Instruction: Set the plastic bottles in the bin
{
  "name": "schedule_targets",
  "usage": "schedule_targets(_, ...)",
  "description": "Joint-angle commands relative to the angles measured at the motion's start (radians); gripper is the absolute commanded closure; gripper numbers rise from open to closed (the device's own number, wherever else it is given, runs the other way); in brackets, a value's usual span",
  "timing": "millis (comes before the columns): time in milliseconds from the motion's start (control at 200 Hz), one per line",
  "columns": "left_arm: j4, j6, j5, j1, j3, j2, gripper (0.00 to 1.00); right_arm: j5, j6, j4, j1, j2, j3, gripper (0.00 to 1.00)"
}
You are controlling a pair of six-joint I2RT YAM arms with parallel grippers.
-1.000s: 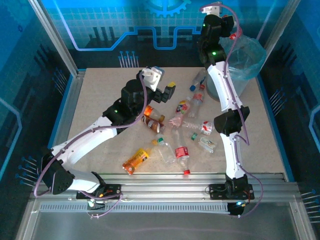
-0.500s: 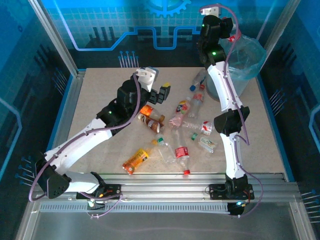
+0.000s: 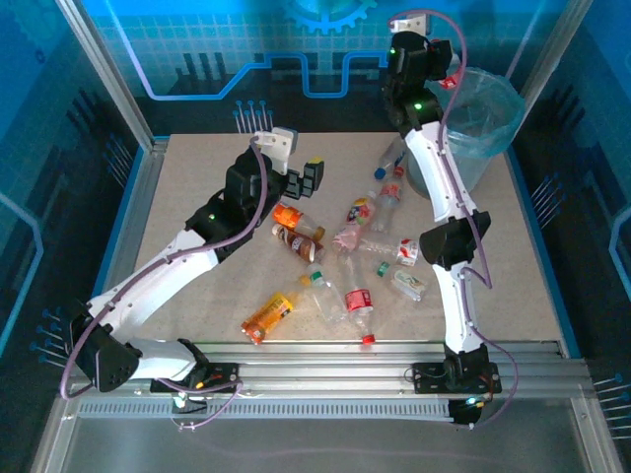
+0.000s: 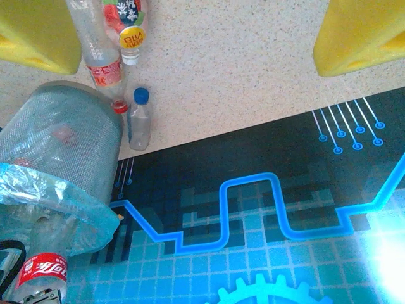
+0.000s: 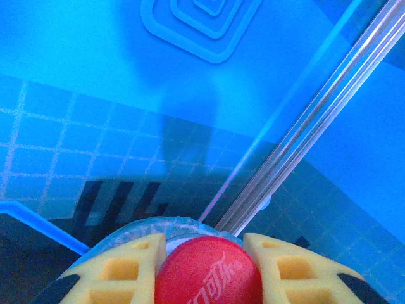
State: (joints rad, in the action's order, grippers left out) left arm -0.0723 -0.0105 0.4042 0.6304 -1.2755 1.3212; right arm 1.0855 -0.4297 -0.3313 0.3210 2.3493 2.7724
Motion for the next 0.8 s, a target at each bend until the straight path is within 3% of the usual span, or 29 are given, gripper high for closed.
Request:
schedule_targets(0, -0.012, -0.027, 0.006, -0.011, 0.004, -0.001, 0.05, 0.055, -0.027, 0.039, 0.021, -0.028, 0.029, 0.92)
schedule_targets(75, -0.018, -0.026, 0.005, -0.017, 0.010, -0.010, 0.05, 0.056, -0.031, 0.040, 0.022, -0.028, 0.030, 0.78)
schedule_targets(145, -0.023, -0.027, 0.004, -0.024, 0.014, -0.017, 0.05, 0.056, -0.021, 0.032, 0.022, -0.028, 0.030, 0.49)
schedule_targets(235, -0.026, -0.031, 0.001, -0.033, 0.023, -0.025, 0.05, 0.055, -0.011, 0.022, 0.021, -0.028, 0.030, 0.39)
schedule_targets(790, -0.074, -0.090, 0.000, -0.047, 0.042, -0.059, 0.05, -0.022, 0.096, -0.122, 0.038, -0.063, 0.030, 0.34)
